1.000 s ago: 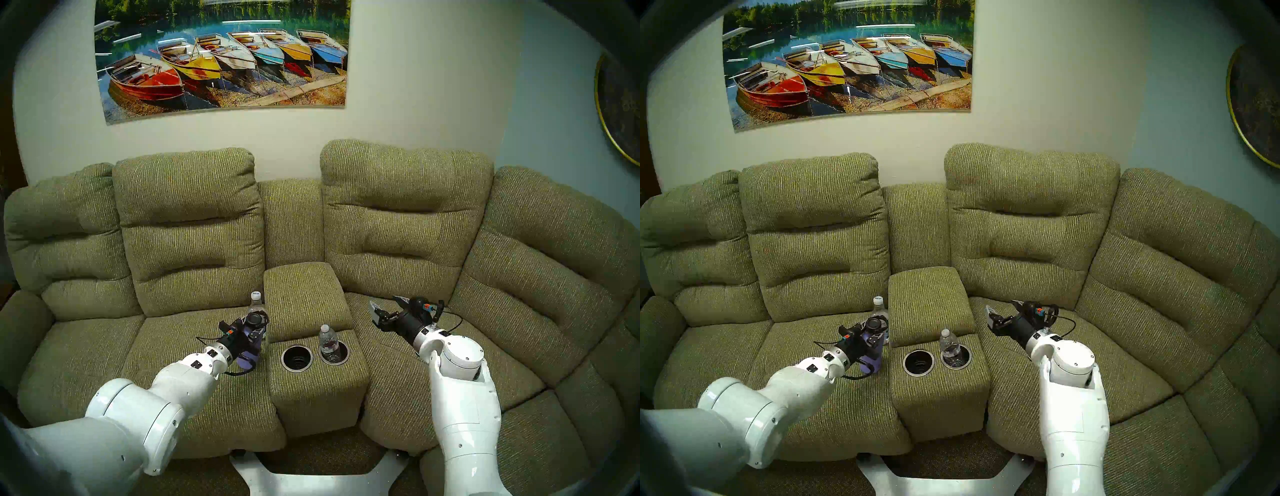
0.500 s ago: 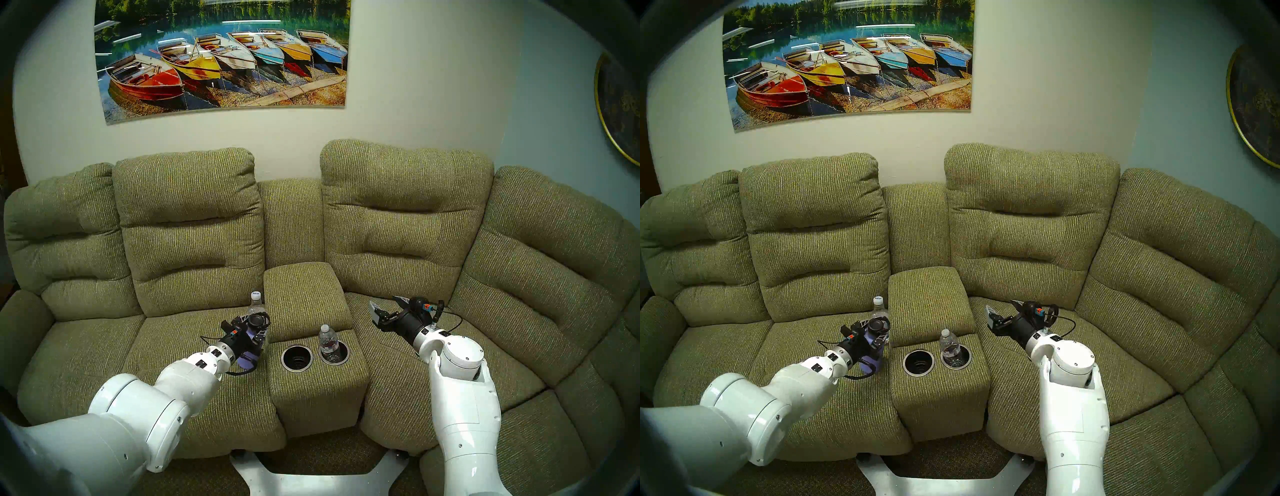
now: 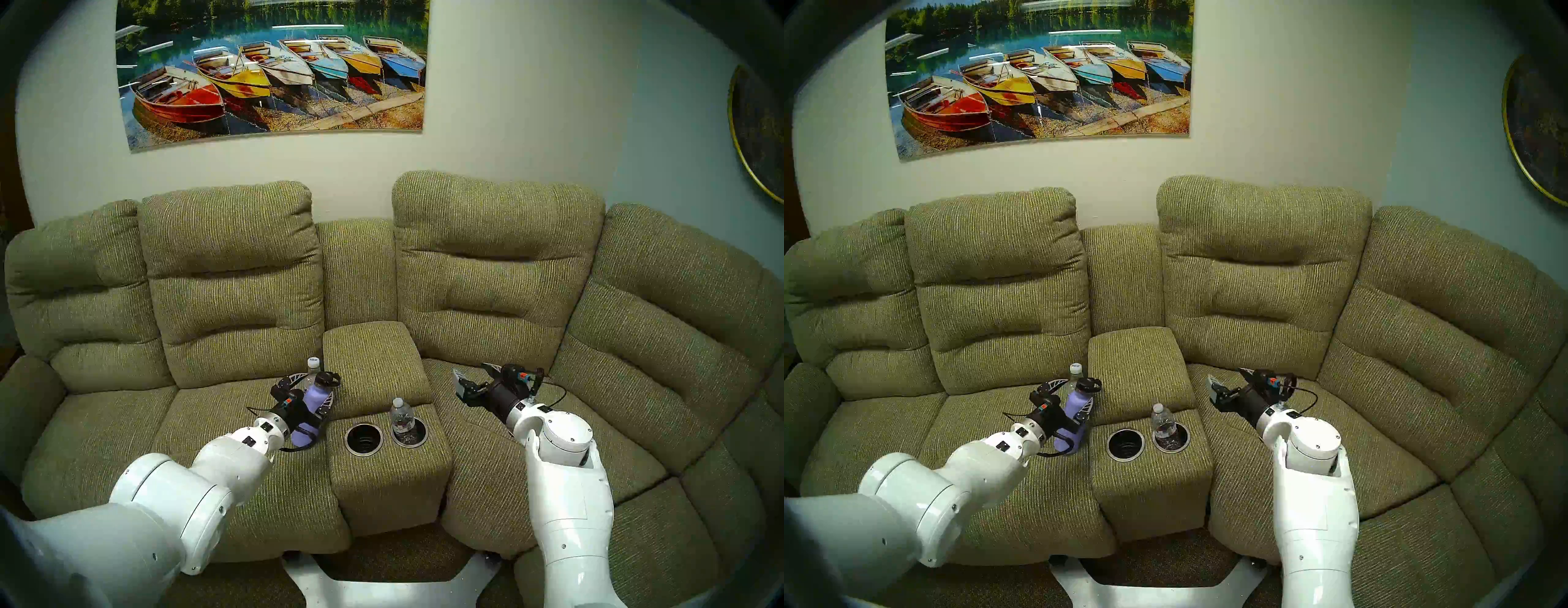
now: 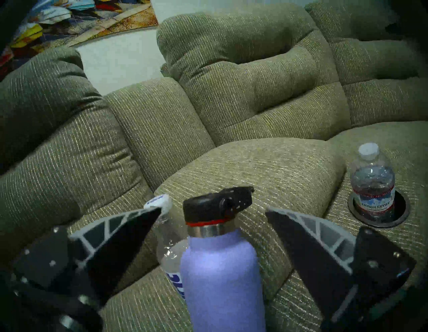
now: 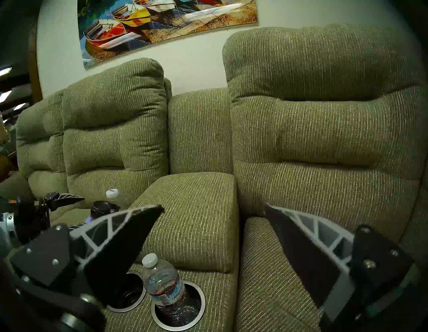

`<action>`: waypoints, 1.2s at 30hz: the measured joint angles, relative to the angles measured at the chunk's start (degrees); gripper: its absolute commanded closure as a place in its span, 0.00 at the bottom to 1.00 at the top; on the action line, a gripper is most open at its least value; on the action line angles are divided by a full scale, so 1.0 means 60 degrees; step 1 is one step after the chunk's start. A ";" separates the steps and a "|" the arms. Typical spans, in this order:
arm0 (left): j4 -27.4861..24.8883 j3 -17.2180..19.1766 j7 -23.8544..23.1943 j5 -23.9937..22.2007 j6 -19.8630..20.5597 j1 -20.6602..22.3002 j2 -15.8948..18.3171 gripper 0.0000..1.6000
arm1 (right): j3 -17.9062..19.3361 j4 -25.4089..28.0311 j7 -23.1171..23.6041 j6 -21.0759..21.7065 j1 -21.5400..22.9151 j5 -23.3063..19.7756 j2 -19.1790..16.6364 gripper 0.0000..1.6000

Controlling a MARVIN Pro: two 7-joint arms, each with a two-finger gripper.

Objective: Take bottles out of cup holder

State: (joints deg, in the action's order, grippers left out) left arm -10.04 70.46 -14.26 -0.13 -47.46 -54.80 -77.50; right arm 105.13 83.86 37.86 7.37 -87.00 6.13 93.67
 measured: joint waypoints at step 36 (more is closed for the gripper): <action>-0.4123 0.2045 -0.6339 -0.4788 0.1498 -0.1731 0.0713 0.00 | -0.1004 -0.1295 0.0396 -0.0021 0.0199 0.0556 0.0000 0.00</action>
State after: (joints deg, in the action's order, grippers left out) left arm -34.78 82.72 -52.30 -28.86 -38.47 -65.19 -73.22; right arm 99.10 76.10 40.24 7.24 -85.80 9.46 93.67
